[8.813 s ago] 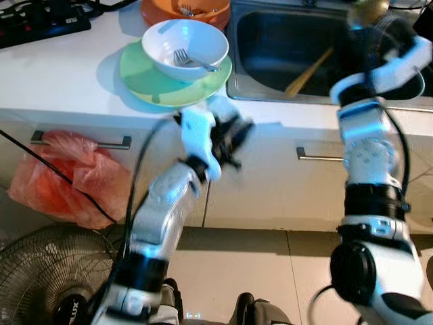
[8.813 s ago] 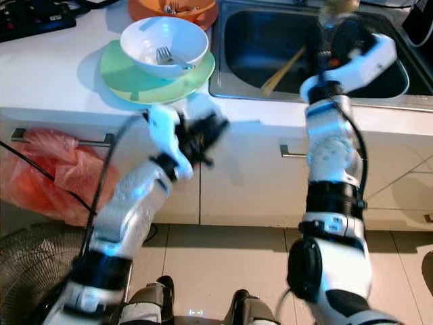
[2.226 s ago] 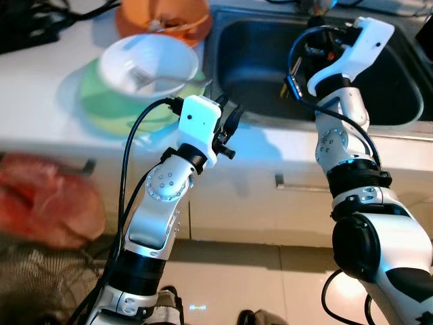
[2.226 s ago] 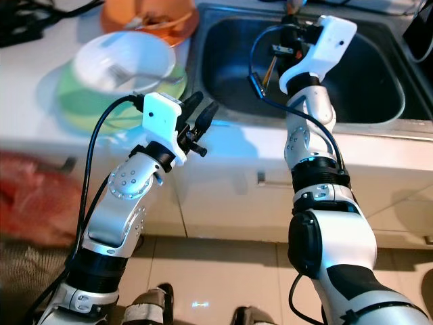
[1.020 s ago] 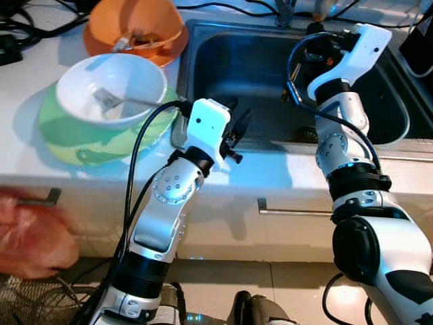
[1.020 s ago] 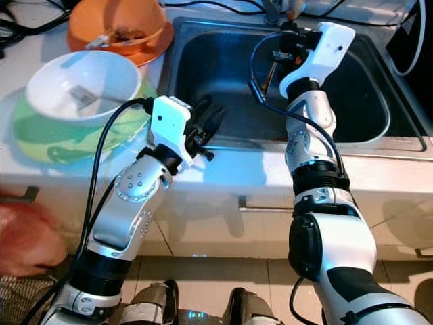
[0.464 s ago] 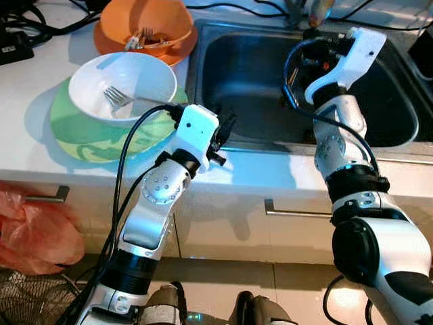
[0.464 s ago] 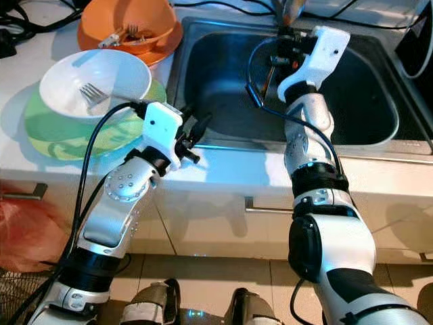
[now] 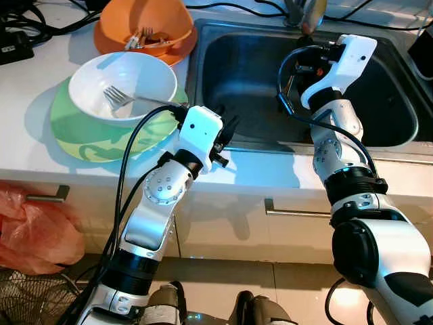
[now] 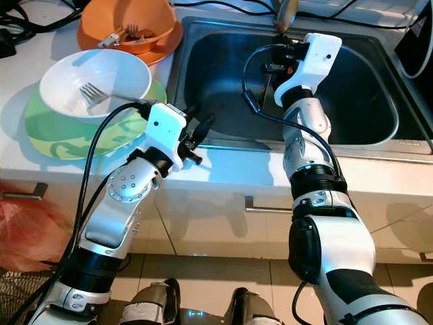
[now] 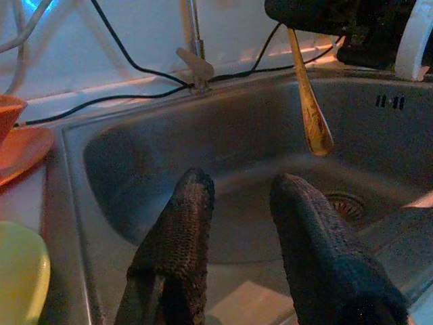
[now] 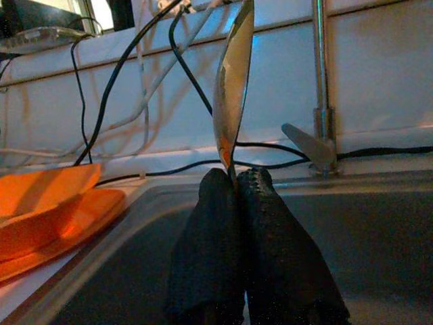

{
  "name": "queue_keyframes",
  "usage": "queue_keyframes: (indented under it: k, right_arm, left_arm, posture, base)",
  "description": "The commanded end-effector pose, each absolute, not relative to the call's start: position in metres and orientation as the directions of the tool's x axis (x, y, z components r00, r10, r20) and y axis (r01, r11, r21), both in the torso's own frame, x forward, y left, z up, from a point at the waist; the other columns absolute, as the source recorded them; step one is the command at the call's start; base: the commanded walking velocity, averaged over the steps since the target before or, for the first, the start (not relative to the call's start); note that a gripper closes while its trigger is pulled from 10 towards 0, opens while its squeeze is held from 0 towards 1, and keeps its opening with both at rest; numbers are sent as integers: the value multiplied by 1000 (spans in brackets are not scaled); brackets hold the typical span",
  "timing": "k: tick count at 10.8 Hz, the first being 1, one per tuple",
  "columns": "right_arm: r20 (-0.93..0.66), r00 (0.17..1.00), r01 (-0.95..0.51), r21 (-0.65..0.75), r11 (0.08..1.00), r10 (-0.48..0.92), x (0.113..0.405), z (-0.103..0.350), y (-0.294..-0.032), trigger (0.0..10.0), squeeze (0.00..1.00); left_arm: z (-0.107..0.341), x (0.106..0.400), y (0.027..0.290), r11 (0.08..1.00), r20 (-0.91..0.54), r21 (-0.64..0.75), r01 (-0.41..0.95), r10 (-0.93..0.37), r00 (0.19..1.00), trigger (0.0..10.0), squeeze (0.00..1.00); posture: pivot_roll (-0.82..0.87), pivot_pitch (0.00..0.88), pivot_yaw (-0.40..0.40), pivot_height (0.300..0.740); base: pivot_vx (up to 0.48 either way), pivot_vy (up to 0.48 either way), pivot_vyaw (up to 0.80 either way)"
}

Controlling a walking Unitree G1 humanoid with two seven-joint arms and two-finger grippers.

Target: Kitchen organization

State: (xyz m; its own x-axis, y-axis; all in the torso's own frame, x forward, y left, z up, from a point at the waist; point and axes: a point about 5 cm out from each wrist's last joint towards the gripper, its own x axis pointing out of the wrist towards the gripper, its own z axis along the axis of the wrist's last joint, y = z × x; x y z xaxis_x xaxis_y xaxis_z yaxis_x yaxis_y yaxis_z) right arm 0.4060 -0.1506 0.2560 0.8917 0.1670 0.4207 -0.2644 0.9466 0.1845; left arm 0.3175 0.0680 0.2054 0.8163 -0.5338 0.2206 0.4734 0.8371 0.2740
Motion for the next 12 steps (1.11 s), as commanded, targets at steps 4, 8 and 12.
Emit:
queue_keyframes:
  k: [4, 8, 12]
  right_arm:
    - [371, 910, -267, 188, 945, 183, 405, 240, -150, 10000, 992]
    - [356, 912, -283, 194, 939, 202, 402, 231, -145, 10000, 0]
    - [385, 901, -327, 298, 897, 201, 393, 229, -140, 10000, 0]
  left_arm:
    - [206, 311, 60, 823, 228, 273, 498, -558, 798, 10000, 0]
    - [207, 310, 57, 818, 230, 268, 508, -567, 791, 10000, 0]
    - [209, 301, 53, 794, 246, 336, 507, -594, 766, 10000, 0]
  posture:
    - [215, 203, -82, 740]
    - [215, 202, -85, 740]
    - [214, 217, -86, 740]
  base:
    - [0, 0, 0]
    - [0, 0, 0]
    - [0, 0, 0]
